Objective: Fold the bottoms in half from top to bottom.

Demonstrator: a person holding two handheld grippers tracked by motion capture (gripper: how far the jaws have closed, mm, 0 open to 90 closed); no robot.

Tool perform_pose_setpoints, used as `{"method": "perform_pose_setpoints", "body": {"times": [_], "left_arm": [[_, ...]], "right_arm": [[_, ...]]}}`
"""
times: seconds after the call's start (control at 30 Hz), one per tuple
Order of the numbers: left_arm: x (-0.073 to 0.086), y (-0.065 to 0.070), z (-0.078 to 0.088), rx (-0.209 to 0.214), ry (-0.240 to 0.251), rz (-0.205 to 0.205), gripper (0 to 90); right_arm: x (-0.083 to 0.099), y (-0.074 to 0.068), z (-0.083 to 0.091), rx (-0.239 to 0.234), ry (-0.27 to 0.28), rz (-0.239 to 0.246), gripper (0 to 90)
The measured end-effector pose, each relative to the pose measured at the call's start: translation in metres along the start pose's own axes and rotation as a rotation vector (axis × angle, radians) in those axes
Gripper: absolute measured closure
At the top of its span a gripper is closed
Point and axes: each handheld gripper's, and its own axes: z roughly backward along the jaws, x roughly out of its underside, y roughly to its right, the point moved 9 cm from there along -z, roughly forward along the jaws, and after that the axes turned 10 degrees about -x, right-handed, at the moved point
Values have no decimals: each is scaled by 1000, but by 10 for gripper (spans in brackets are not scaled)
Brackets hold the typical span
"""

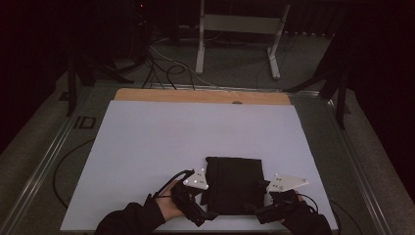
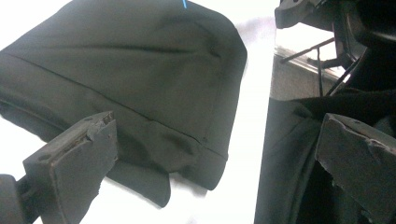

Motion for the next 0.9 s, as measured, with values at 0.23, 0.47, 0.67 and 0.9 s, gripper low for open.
{"method": "perform_pose_setpoints", "body": {"times": [0.23, 0.47, 0.67, 0.9], "left_arm": [[-10, -7, 11, -28, 19, 10, 0], [-22, -18, 20, -64, 35, 24, 0], [-28, -30, 23, -95, 43, 44, 0], [-30, -47, 18, -136, 52, 97, 0]], "right_arm": [[-17, 5, 10, 36, 25, 21, 95], [-34, 13, 18, 79, 42, 32, 96], [-44, 22, 20, 102, 63, 34, 96], [-47, 35, 17, 138, 91, 4, 99]]}}
